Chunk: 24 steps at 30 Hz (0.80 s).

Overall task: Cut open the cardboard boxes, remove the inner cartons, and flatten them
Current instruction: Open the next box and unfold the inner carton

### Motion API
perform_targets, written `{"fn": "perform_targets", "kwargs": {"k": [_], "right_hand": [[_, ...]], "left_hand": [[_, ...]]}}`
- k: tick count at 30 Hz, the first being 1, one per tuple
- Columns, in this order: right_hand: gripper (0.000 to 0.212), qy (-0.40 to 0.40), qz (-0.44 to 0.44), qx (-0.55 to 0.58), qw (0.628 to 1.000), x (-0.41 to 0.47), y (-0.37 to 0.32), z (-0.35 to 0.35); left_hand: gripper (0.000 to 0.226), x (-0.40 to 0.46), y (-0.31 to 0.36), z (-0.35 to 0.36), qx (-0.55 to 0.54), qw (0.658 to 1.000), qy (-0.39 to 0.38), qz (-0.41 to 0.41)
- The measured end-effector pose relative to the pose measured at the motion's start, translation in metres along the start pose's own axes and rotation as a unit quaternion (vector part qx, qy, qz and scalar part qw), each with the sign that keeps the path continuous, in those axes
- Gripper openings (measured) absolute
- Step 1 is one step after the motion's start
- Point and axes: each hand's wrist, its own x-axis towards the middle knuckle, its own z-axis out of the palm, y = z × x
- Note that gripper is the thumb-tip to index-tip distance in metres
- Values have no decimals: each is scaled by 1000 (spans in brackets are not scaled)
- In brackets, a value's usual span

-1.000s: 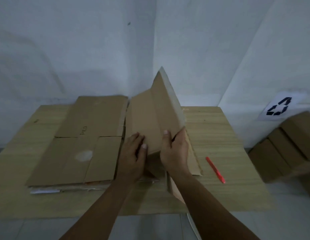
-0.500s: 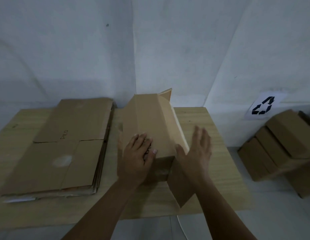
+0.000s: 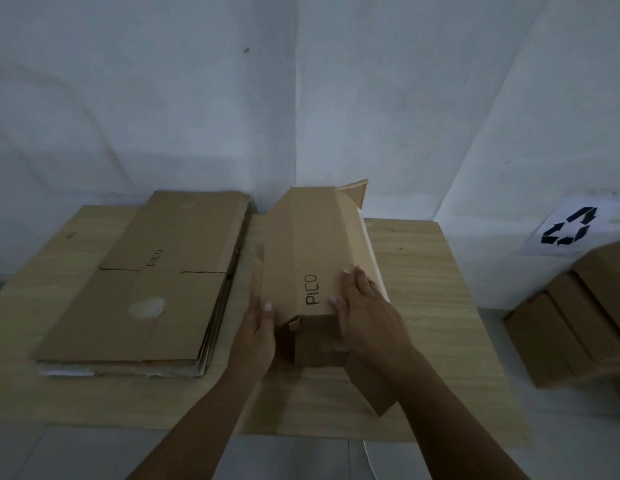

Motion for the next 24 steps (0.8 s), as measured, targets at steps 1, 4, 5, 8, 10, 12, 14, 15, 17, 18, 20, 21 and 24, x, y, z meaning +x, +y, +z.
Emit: {"fn": "perform_targets", "kwargs": {"k": [1, 4, 5, 8, 10, 12, 14, 15, 17, 18, 20, 21, 24], "right_hand": [[64, 3, -2, 4, 1000, 0, -1, 1], [64, 9, -5, 20, 1000, 1, -2, 3], [64, 9, -5, 27, 1000, 2, -2, 3], [63, 14, -8, 47, 999, 2, -2, 2], [60, 26, -12, 66, 997, 2, -1, 2], [54, 46, -19, 108, 993, 1, 0, 3], [48, 77, -16, 179, 981, 0, 1, 2], [47, 83, -4, 221, 972, 0, 3, 1], [46, 99, 29, 306, 946, 0, 6, -2], [45, 121, 42, 351, 928, 1, 8, -3], [42, 191, 70, 437, 877, 1, 9, -7], [40, 232, 82, 460, 853, 1, 9, -9], [33, 303, 79, 446, 838, 3, 4, -23]], "left_hand": [[57, 0, 1, -2, 14, 998, -14, -52], [55, -2, 7, -9, 42, 990, -3, -133], [47, -2, 10, -12, 28, 992, 27, -121], [30, -8, 30, -23, -10, 984, 174, -34], [27, -11, 44, -30, -68, 968, 235, 53], [40, -11, 56, -32, -153, 958, 197, 143], [44, -12, 65, -25, -162, 956, 120, 212], [41, -15, 69, -19, -129, 958, 83, 243], [46, -20, 75, -7, -40, 958, 2, 284], [51, -20, 72, -2, 12, 955, -33, 296], [57, -17, 63, 5, 127, 940, -62, 312], [58, -13, 57, 8, 182, 928, -65, 320], [48, -11, 50, 13, 275, 886, -57, 369]]}}
